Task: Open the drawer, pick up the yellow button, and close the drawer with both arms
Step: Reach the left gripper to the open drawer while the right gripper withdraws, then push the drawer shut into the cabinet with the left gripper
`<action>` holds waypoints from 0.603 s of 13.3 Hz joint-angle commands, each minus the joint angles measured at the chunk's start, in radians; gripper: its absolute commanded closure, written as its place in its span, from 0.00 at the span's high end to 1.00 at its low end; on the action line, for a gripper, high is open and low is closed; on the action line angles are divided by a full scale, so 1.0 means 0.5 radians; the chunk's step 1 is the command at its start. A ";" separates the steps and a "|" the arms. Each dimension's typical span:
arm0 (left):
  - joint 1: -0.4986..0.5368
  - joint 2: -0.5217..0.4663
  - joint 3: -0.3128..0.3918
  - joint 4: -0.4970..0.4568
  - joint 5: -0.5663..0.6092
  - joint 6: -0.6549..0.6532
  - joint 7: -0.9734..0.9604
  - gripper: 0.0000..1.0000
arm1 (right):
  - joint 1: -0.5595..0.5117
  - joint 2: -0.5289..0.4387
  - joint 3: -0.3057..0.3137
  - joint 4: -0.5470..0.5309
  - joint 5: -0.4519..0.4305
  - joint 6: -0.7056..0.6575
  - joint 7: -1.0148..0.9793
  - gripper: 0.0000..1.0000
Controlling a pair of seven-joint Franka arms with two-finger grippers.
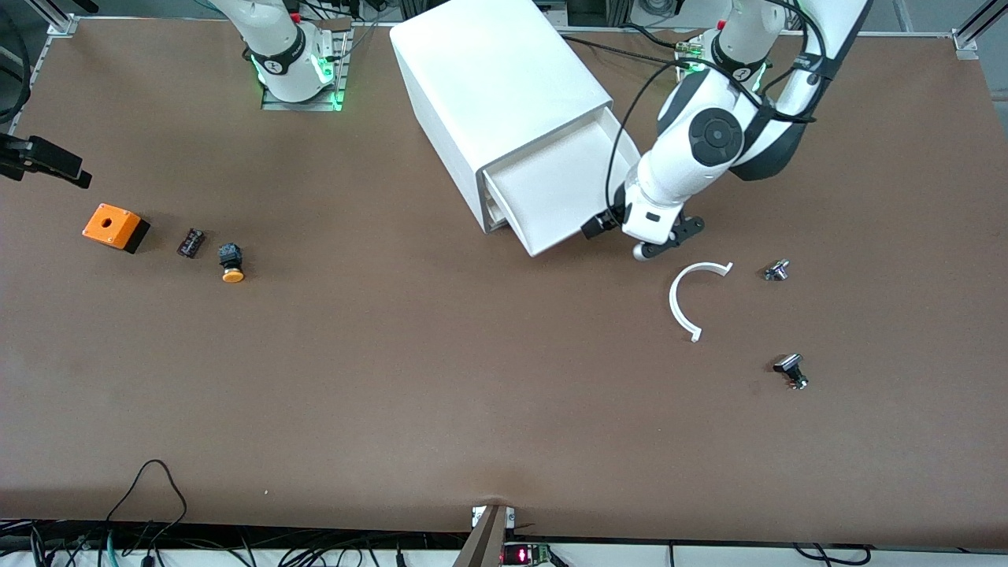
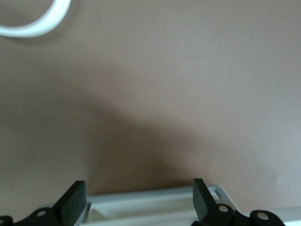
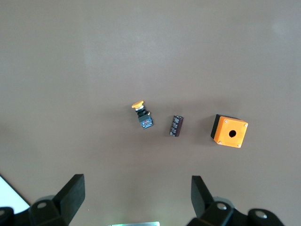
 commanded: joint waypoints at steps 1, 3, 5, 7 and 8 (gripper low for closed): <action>0.014 -0.120 -0.109 -0.139 -0.199 0.021 -0.002 1.00 | -0.005 -0.080 0.114 -0.073 0.020 0.067 0.076 1.00; 0.014 -0.148 -0.210 -0.172 -0.245 0.015 0.013 1.00 | -0.008 -0.070 0.123 -0.073 0.013 0.070 0.171 1.00; 0.014 -0.175 -0.327 -0.215 -0.245 0.000 0.013 1.00 | -0.008 -0.061 0.120 -0.076 0.013 0.067 0.129 1.00; 0.017 -0.188 -0.410 -0.261 -0.248 0.000 0.016 1.00 | -0.008 -0.055 0.120 -0.073 0.019 0.055 0.116 1.00; 0.014 -0.188 -0.425 -0.277 -0.245 -0.012 0.020 1.00 | -0.008 -0.052 0.117 -0.070 0.038 0.076 0.116 1.00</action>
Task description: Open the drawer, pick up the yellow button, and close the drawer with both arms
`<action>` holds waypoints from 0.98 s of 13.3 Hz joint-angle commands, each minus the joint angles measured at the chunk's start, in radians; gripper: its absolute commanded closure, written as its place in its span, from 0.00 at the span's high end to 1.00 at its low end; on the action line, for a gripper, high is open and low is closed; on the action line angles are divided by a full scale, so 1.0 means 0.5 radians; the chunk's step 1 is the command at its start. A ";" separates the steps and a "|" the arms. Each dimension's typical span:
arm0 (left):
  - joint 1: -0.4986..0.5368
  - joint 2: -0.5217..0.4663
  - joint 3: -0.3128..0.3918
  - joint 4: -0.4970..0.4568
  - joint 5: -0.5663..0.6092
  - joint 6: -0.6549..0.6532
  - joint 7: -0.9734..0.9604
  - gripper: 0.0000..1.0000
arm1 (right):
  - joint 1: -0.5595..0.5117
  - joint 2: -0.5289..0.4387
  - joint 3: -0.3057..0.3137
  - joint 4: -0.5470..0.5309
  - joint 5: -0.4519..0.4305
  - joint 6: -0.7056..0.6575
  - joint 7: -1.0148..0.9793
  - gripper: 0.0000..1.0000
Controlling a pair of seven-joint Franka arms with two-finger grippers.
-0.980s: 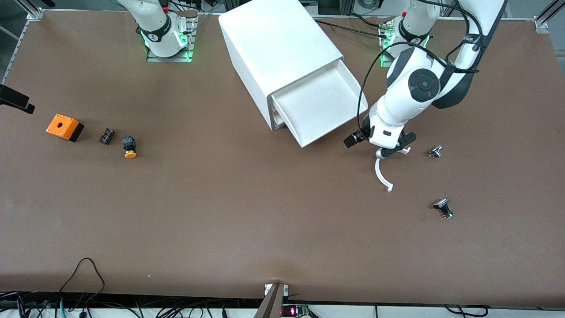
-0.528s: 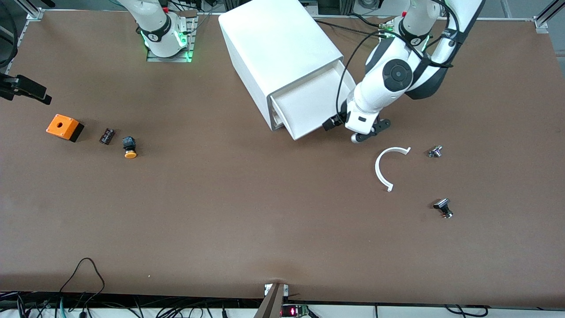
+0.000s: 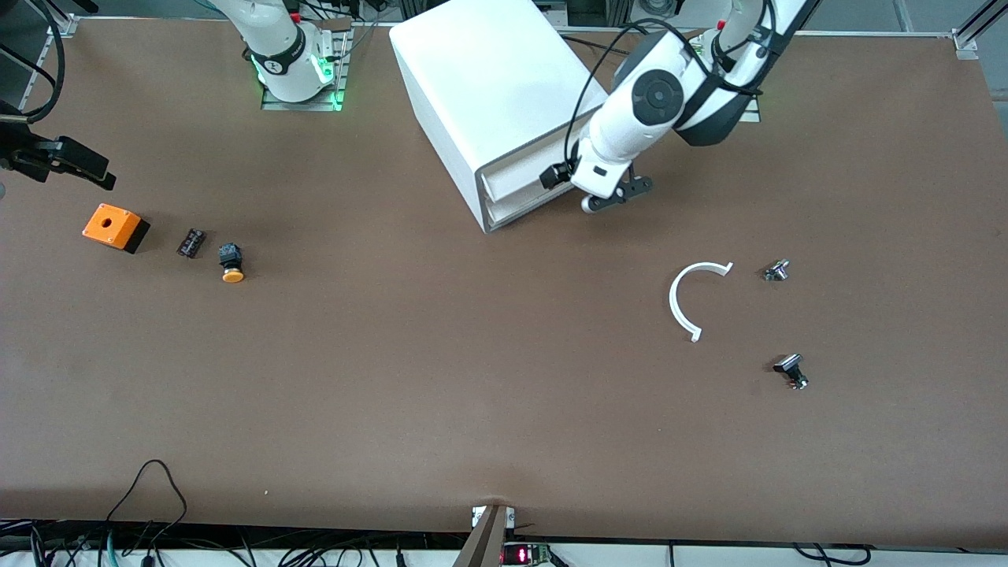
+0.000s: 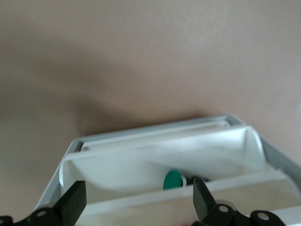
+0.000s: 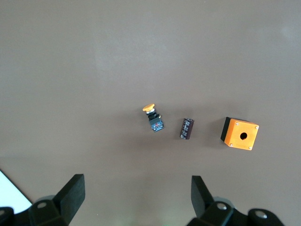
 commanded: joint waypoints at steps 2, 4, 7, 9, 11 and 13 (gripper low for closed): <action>0.021 -0.089 -0.067 -0.090 -0.069 -0.073 0.022 1.00 | -0.006 -0.009 0.007 -0.021 0.030 0.026 -0.020 1.00; 0.021 -0.101 -0.128 -0.087 -0.072 -0.153 0.022 1.00 | -0.006 -0.012 0.010 -0.017 0.027 0.038 -0.020 1.00; 0.088 -0.108 -0.122 -0.072 -0.066 -0.157 0.056 1.00 | -0.003 -0.012 0.010 0.001 0.033 0.044 -0.020 1.00; 0.207 -0.135 -0.055 -0.051 -0.060 -0.141 0.288 1.00 | -0.006 -0.006 0.010 0.001 0.033 0.023 -0.023 1.00; 0.214 -0.138 0.174 0.035 -0.057 -0.141 0.588 1.00 | -0.003 -0.015 0.016 0.004 0.033 0.010 -0.020 1.00; 0.223 -0.141 0.377 0.127 -0.051 -0.157 0.874 1.00 | -0.003 0.000 0.037 0.010 0.036 0.013 -0.020 1.00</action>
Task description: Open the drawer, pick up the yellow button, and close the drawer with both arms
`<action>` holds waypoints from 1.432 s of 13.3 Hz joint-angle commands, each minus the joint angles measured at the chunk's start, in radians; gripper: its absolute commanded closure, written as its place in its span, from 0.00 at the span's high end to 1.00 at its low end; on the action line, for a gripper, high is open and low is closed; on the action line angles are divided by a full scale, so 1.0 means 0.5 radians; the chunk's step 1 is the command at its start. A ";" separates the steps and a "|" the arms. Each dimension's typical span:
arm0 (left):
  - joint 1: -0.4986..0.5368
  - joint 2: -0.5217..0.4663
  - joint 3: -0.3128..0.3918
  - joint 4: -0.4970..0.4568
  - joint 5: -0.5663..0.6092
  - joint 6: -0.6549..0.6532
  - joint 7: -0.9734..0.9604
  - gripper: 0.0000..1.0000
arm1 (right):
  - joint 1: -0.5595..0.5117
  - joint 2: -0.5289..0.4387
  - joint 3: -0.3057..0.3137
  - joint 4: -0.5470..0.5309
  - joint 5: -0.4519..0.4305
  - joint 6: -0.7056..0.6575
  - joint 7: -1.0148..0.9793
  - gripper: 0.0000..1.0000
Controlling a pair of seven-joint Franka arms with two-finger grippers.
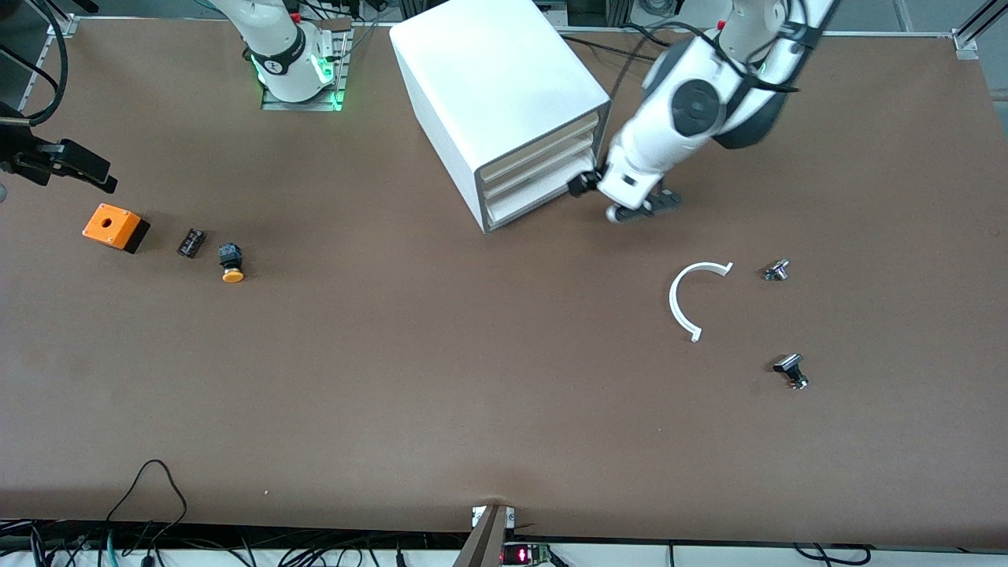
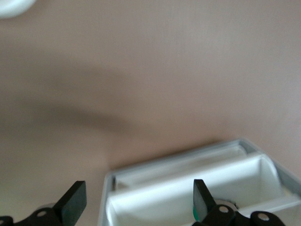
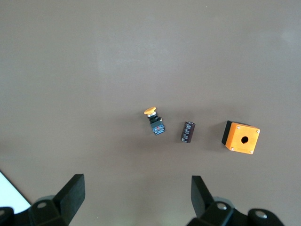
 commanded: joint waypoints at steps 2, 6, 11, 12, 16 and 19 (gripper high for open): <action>0.017 -0.090 0.339 0.129 -0.038 -0.127 0.534 1.00 | -0.008 0.001 0.021 0.006 0.032 -0.019 -0.023 1.00; 0.023 -0.139 0.717 0.426 0.087 -0.495 1.035 1.00 | -0.005 0.041 0.021 0.009 0.029 -0.016 -0.030 1.00; 0.001 -0.265 0.917 0.660 0.422 -0.863 1.336 1.00 | -0.005 0.044 0.021 0.009 0.029 -0.016 -0.027 1.00; -0.035 -0.305 0.965 0.660 0.465 -0.870 1.360 1.00 | -0.005 0.044 0.021 0.009 0.029 -0.016 -0.027 1.00; -0.284 -0.376 1.248 0.657 0.481 -0.913 1.370 1.00 | -0.014 0.050 0.018 0.009 0.017 0.002 -0.017 1.00; -0.272 -0.376 1.230 0.660 0.481 -0.913 1.361 1.00 | -0.011 0.060 0.018 0.009 0.013 -0.004 -0.020 1.00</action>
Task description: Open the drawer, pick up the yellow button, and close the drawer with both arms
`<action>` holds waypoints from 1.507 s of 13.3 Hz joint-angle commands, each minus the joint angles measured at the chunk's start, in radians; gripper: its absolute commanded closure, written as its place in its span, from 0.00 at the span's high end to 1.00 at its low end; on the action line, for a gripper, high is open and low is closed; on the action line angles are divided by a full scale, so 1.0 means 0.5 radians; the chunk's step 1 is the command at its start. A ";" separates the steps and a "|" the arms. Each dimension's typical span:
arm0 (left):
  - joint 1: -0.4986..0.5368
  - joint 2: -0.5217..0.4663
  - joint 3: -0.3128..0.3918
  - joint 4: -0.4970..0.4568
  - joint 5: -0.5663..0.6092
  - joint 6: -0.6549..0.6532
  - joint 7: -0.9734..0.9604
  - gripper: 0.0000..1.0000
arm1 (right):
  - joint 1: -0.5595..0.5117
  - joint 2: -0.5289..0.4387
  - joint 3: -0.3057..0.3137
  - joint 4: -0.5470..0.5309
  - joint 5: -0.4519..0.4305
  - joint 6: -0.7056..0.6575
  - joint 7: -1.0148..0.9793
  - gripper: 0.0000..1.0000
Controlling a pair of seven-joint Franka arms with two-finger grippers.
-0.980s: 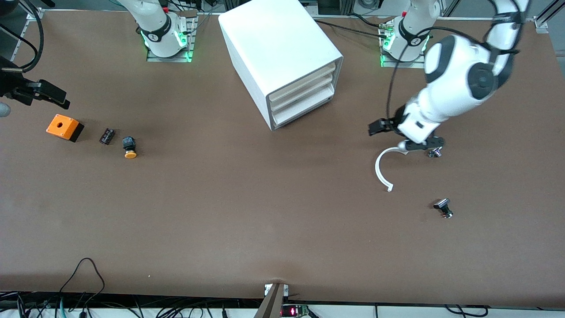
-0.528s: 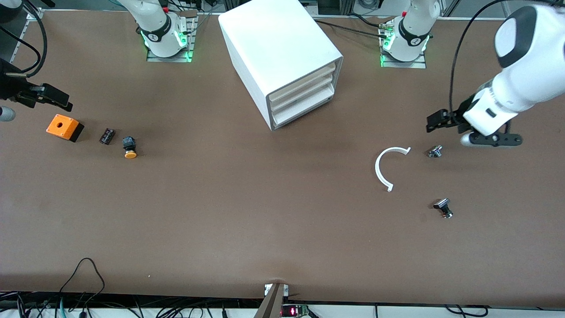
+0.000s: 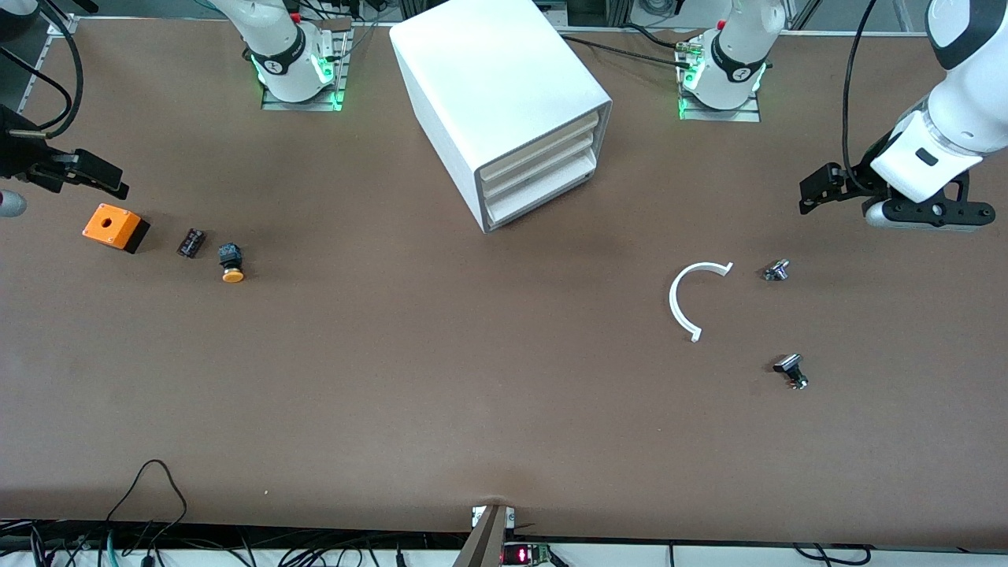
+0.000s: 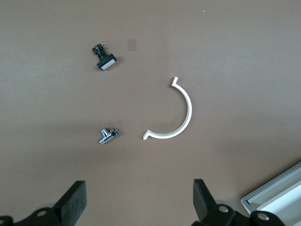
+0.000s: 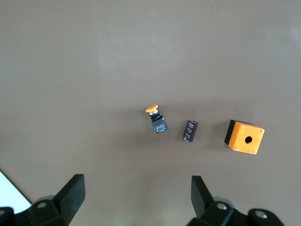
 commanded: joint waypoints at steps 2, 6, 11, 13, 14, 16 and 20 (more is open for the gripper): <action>-0.024 -0.016 0.010 -0.003 0.046 -0.023 0.028 1.00 | -0.009 0.002 0.000 0.010 0.016 -0.001 -0.016 1.00; -0.021 -0.013 0.013 -0.003 0.046 -0.020 0.025 1.00 | -0.006 -0.022 0.003 -0.021 0.004 0.011 -0.016 1.00; -0.006 -0.001 0.017 0.006 0.092 -0.013 0.025 1.00 | -0.006 -0.105 0.003 -0.152 0.013 0.063 -0.010 1.00; -0.006 0.027 0.029 0.018 0.095 -0.013 0.025 1.00 | -0.003 -0.224 0.003 -0.333 0.013 0.198 -0.010 1.00; -0.003 0.054 0.038 0.082 0.095 -0.020 0.016 1.00 | -0.003 -0.240 0.003 -0.355 0.013 0.201 -0.013 1.00; 0.013 0.128 0.038 0.196 0.095 -0.056 0.015 1.00 | -0.006 -0.231 0.003 -0.337 0.013 0.156 -0.016 1.00; 0.028 0.186 0.035 0.258 0.098 -0.059 0.015 1.00 | -0.006 -0.194 0.003 -0.294 0.013 0.134 -0.019 1.00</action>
